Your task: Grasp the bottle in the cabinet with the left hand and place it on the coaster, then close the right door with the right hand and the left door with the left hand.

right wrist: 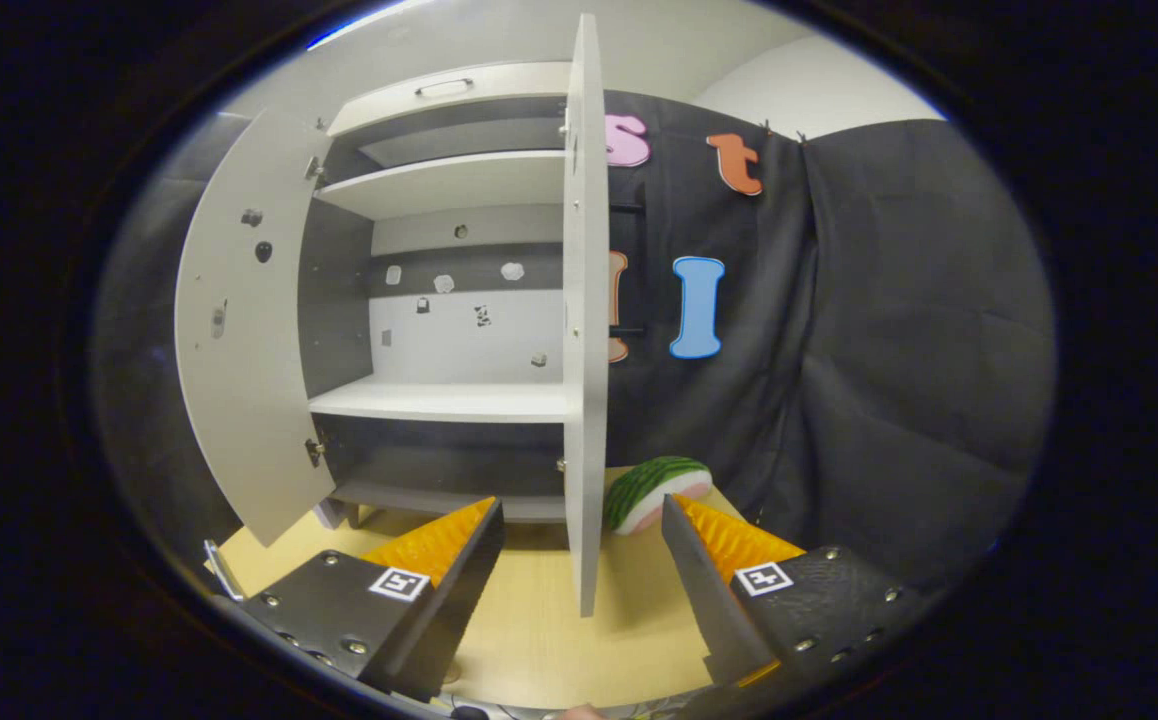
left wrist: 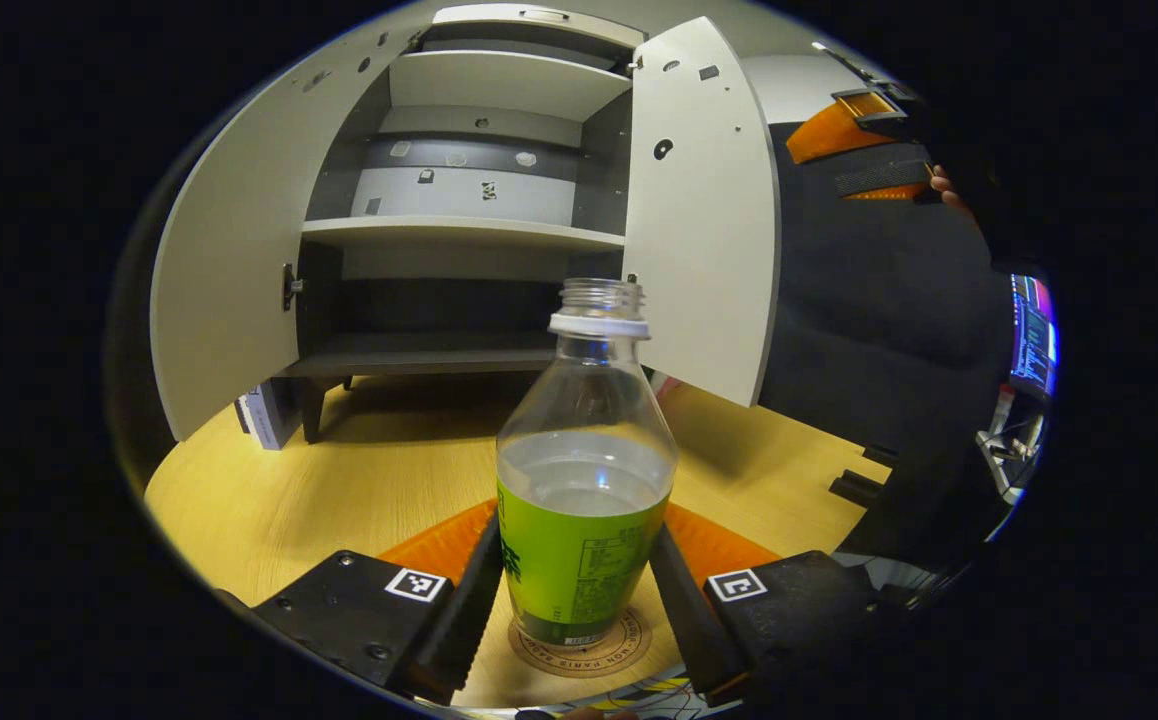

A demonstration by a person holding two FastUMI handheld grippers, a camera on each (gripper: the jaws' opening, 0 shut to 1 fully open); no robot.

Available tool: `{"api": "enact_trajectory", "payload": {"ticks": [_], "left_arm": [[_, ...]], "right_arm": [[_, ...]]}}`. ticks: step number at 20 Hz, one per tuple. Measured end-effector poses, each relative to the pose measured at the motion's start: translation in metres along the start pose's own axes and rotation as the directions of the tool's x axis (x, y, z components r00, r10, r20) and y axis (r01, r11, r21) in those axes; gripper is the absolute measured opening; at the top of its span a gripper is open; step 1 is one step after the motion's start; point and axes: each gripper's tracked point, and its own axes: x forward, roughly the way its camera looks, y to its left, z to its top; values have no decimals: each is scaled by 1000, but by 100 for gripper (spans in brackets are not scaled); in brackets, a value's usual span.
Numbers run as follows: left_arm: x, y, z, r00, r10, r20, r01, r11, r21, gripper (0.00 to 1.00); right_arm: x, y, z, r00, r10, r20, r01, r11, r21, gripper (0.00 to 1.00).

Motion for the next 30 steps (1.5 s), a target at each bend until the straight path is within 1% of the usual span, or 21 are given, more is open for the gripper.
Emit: {"api": "enact_trajectory", "payload": {"ticks": [2, 4, 5, 6, 7, 8, 10, 12, 14, 18, 20, 21, 22, 24, 27, 29, 30], "left_arm": [[1, 2, -7, 1000, 13, 2, -13, 1000, -1, 81], [1, -2, -20, 999, 12, -36, -12, 1000, 0, 81], [-1, -3, -20, 999, 11, -33, -11, 1000, 15, 84], [-2, -3, -18, 1000, 13, -19, -12, 999, 36, 83], [-2, -3, -15, 1000, 22, -9, -22, 998, 64, 83], [-3, 0, -16, 999, 38, -6, -38, 995, 96, 84], [-3, 0, -12, 999, 40, 6, -41, 988, 148, 93], [-4, -3, -13, 1000, 30, 4, -31, 985, 170, 95], [-6, -6, -7, 1000, 22, -2, -21, 987, 162, 98], [-15, -9, 15, 1000, 24, -2, -24, 993, 120, 99], [-19, -12, 30, 1000, 22, 6, -23, 992, 121, 99], [-23, -11, 37, 1000, 27, 2, -27, 991, 129, 99], [-27, -12, 45, 1000, 26, 6, -26, 991, 135, 99], [-33, -15, 67, 999, 28, 25, -31, 992, 126, 99], [-44, -22, 99, 999, 41, 30, -44, 993, 110, 99], [-51, -24, 124, 998, 56, 40, -60, 992, 109, 99], [-53, -26, 141, 996, 61, 59, -68, 991, 115, 99]], "right_arm": [[6, 9, -2, 1000, 19, -7, -19, 1000, -18, 95], [11, 15, -7, 1000, 21, -20, -22, 999, -35, 95], [14, 19, -9, 999, 32, -29, -33, 999, -33, 94], [16, 24, -12, 998, 44, -38, -45, 999, -31, 94], [18, 27, -15, 998, 50, -45, -52, 998, -33, 96], [19, 30, -17, 997, 57, -50, -59, 997, -39, 96], [20, 31, -16, 997, 63, -48, -65, 997, -44, 95], [19, 31, -14, 997, 67, -42, -68, 997, -34, 95], [16, 29, -13, 997, 65, -40, -66, 997, -27, 95], [7, 22, -6, 998, 55, -29, -56, 998, -26, 95], [0, 15, 0, 999, 48, -18, -48, 999, -18, 95], [-3, 13, 3, 999, 46, -11, -47, 999, -15, 94], [-6, 9, 5, 999, 42, -7, -42, 999, -13, 95], [-14, 2, 15, 999, 44, 7, -44, 999, 18, 96], [-21, -11, 31, 998, 34, 43, -35, 999, 23, 95], [-24, -29, 46, 997, 3, 76, -7, 999, 41, 94], [-26, -35, 54, 996, -4, 91, -2, 998, 62, 95]]}}
